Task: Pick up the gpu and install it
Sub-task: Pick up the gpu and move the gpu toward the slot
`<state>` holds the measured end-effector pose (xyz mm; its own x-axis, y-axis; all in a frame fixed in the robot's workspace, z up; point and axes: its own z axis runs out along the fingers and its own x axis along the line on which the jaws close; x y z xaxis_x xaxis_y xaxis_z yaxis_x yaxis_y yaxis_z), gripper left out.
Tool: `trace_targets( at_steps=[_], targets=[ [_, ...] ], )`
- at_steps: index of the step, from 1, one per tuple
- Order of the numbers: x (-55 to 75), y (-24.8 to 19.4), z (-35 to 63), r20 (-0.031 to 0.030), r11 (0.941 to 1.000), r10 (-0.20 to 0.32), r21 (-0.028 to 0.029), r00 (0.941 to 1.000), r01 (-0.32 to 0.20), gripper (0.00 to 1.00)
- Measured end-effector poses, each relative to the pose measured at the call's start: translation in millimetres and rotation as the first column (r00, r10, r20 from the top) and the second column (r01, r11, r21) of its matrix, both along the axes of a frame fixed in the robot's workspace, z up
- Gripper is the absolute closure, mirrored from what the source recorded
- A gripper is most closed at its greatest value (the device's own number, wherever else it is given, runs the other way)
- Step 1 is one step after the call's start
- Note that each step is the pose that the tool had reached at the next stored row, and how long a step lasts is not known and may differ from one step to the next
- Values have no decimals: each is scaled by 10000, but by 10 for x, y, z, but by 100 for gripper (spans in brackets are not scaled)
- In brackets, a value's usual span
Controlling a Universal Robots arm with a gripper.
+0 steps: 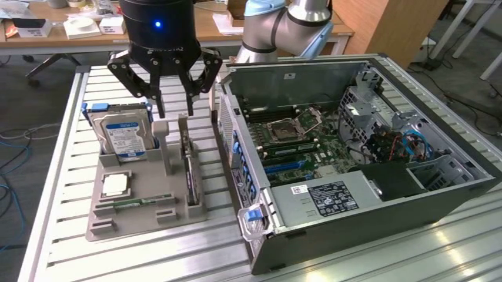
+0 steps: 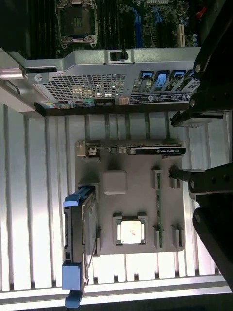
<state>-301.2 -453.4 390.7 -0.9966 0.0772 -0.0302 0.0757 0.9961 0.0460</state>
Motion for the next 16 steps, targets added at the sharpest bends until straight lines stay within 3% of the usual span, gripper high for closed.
trace_targets(
  at_steps=[16],
  targets=[
    [0,0,0,0,10000,-1,0,10000,1,53]
  ],
)
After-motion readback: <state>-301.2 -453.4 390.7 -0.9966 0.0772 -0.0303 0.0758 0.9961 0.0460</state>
